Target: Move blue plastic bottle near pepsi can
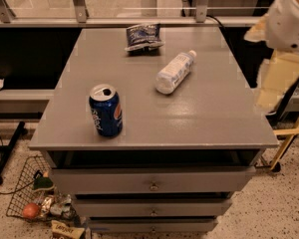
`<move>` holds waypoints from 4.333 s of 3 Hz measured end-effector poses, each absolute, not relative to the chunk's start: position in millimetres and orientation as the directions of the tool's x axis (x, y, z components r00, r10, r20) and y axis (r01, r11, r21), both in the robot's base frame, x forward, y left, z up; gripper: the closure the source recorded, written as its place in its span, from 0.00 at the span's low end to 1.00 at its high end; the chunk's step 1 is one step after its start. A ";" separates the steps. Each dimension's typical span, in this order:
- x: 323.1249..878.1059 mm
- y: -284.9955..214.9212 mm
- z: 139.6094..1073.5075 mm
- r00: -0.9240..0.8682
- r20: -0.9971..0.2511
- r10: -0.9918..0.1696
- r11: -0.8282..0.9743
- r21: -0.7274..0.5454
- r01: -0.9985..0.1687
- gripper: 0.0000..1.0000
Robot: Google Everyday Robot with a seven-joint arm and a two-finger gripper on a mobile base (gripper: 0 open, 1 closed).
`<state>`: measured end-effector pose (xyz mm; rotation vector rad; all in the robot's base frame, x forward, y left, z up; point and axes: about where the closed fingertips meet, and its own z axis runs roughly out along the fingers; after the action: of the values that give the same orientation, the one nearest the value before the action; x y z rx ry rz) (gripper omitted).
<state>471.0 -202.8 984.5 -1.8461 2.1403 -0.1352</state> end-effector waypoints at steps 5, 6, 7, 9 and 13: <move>660.0 -137.6 883.0 0.234 0.079 -0.969 -0.245 -0.202 -0.948 0.00; 666.2 -131.0 868.3 0.240 0.102 -0.965 -0.255 -0.181 -0.950 0.00; 668.5 -119.3 865.8 0.260 0.114 -0.959 -0.277 -0.182 -0.943 0.00; 667.6 -111.8 849.5 0.270 0.122 -0.955 -0.285 -0.123 -0.951 0.41; 627.8 -76.0 923.5 0.131 0.094 -0.987 -0.149 -0.210 -0.966 1.00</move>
Offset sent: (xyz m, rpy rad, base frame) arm 0.1757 0.0619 -0.0391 -0.2640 0.0528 0.4894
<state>627.8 -76.0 923.5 -2.2869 1.9826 -0.3206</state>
